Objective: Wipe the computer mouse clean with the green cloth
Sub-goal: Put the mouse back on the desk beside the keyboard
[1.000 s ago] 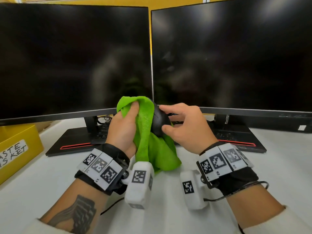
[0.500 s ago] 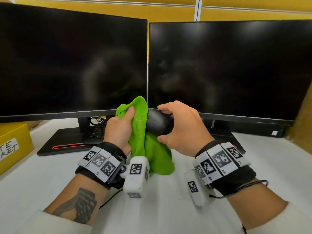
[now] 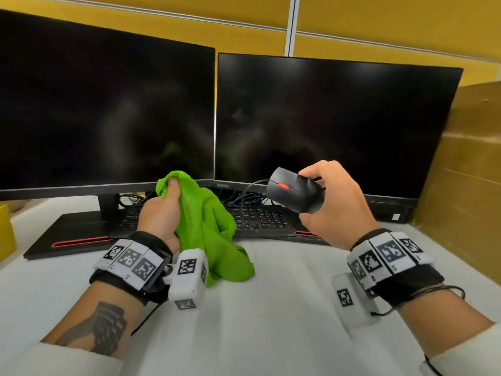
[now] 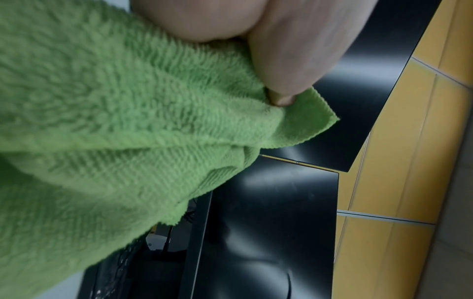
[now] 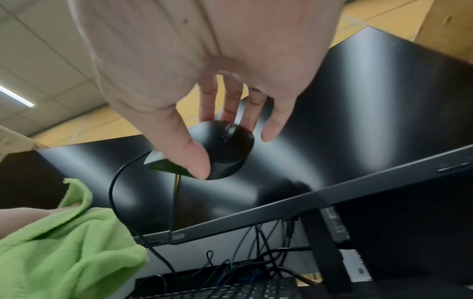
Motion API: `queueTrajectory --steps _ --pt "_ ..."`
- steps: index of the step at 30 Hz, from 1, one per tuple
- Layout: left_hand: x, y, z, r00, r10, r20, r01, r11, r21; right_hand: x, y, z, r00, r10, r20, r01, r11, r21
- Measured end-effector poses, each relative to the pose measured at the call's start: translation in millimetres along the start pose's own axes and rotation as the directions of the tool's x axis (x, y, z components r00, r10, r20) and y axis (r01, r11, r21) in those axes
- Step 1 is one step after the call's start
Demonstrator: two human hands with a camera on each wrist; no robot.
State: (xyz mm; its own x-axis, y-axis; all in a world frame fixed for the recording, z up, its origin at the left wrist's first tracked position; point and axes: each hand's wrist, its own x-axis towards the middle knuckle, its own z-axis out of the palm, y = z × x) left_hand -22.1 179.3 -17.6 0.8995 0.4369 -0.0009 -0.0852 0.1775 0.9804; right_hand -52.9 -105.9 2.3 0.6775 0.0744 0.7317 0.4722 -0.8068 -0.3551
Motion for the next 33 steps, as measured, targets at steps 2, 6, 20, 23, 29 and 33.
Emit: queueTrajectory --steps 2,6,20,23,29,33 --pt "1 -1 -2 0.999 0.016 -0.029 -0.018 0.999 -0.047 -1 7 -6 1.0 0.018 0.002 -0.018 1.0 -0.025" --pt "2 0 -5 0.999 -0.02 -0.034 0.018 0.999 -0.038 1 18 -15 0.997 0.07 0.023 -0.067 0.994 -0.086" --pt "6 -2 -6 0.995 -0.084 0.055 0.089 0.99 -0.113 10 62 -5 0.827 0.504 0.248 -0.445 0.857 -0.258" --pt "0 0 -1 0.994 -0.09 0.067 0.099 0.985 -0.139 11 74 3 0.774 0.588 0.235 -0.526 0.804 -0.278" --pt "15 -8 -8 0.995 -0.068 0.073 0.075 0.993 -0.095 24 81 15 0.706 0.688 0.166 -0.605 0.708 -0.364" --pt "27 -13 -12 0.996 -0.056 0.066 0.059 0.997 -0.046 32 83 28 0.692 0.71 0.129 -0.628 0.681 -0.377"
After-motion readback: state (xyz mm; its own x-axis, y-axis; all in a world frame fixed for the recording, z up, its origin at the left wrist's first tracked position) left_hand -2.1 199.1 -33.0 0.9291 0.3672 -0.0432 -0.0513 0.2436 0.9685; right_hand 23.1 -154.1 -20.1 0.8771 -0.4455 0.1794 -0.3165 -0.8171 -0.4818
